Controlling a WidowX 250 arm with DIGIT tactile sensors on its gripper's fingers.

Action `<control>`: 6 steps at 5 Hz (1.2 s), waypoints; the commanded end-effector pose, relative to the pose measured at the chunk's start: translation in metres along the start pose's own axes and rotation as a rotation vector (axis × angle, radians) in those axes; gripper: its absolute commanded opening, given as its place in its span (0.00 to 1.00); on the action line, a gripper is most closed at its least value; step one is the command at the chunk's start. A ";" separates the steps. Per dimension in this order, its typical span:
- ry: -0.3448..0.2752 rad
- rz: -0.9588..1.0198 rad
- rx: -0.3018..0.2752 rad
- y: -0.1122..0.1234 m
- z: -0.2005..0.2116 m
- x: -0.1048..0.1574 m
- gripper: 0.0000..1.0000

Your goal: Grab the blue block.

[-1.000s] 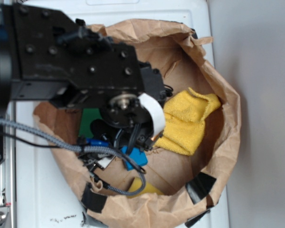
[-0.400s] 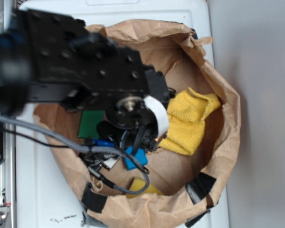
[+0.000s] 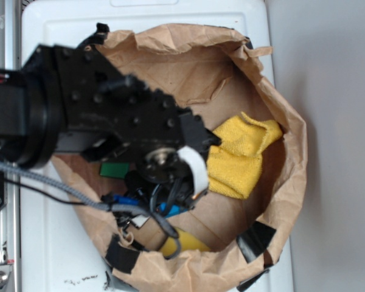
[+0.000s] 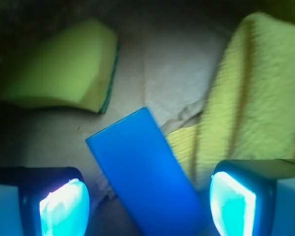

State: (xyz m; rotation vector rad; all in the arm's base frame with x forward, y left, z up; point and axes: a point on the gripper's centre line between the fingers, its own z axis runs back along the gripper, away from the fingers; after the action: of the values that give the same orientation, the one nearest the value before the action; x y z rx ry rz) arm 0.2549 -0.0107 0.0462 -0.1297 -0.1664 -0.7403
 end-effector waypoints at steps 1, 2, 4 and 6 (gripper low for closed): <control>-0.038 -0.093 0.021 -0.017 -0.010 0.017 1.00; -0.009 -0.071 0.047 -0.013 -0.019 0.022 1.00; -0.026 -0.016 0.061 -0.023 -0.003 0.013 0.00; -0.010 0.190 0.129 -0.011 0.060 -0.016 0.00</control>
State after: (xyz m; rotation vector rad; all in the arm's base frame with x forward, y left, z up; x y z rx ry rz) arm 0.2242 0.0074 0.0885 -0.0503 -0.1412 -0.5410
